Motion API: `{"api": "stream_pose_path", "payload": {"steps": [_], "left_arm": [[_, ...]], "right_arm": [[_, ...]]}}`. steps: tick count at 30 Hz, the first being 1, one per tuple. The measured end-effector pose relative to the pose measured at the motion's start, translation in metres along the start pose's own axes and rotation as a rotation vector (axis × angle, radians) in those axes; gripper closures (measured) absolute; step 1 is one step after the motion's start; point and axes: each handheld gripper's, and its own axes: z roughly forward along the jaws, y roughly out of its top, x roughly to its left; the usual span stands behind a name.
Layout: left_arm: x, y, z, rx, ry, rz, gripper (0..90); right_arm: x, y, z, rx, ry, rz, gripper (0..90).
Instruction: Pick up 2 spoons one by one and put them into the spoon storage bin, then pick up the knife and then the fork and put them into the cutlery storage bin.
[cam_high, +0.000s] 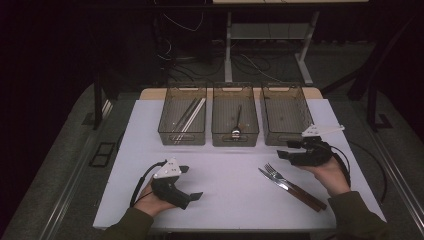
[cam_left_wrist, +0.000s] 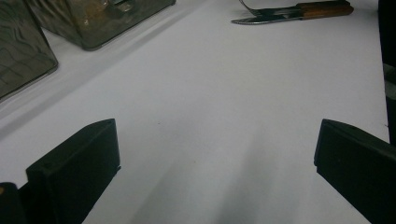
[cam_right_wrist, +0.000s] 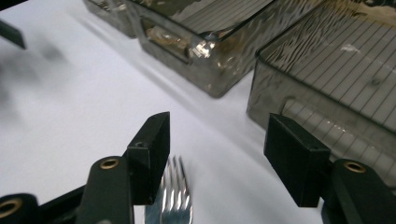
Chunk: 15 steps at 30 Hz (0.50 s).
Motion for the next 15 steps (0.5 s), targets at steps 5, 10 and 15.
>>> {"api": "stream_pose_path", "payload": {"steps": [5, 10, 15], "left_arm": [[-0.001, 0.0, -0.001, -0.002, 0.002, -0.002, 0.0], [0.0, -0.001, -0.004, -0.004, 0.001, 0.005, 0.0], [0.001, -0.005, -0.01, -0.009, 0.004, -0.004, 0.0]], "right_arm": [[0.004, -0.011, -0.012, 0.012, 0.019, -0.023, 40.5], [0.002, -0.021, -0.022, 0.022, 0.024, -0.013, 40.5], [0.001, -0.031, -0.028, 0.042, 0.028, -0.016, 40.6]]}}
